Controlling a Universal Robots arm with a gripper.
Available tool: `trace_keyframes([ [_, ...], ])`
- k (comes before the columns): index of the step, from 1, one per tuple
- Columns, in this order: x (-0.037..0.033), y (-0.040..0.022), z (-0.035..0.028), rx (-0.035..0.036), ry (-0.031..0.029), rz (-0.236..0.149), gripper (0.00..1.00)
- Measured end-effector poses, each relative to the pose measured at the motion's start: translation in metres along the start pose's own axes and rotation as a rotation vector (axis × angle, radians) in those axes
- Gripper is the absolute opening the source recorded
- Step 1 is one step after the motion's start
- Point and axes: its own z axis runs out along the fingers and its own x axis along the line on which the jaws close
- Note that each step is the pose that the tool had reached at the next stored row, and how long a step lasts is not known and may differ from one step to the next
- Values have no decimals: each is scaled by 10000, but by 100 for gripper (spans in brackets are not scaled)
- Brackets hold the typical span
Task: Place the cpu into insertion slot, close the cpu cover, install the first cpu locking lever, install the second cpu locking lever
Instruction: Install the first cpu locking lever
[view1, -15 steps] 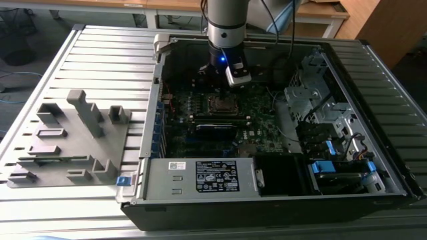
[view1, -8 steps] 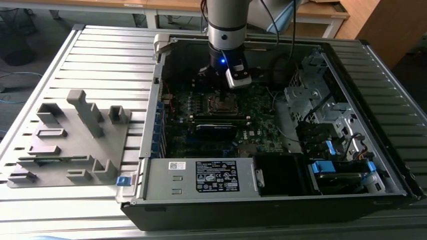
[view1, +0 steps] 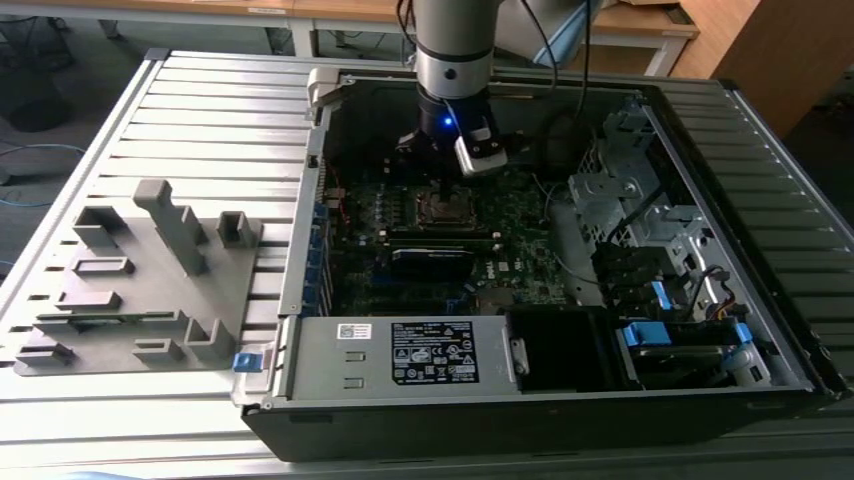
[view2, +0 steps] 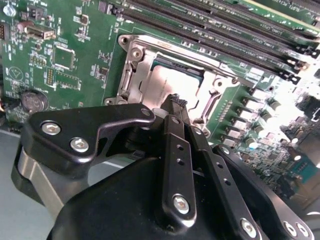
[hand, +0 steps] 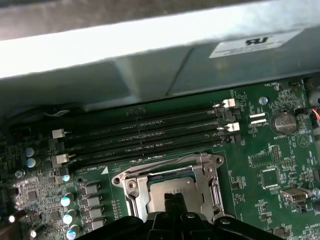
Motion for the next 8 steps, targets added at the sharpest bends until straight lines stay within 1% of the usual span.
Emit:
trace_keyframes([
  [8,-3,1,-10,-46,20,-627,11],
])
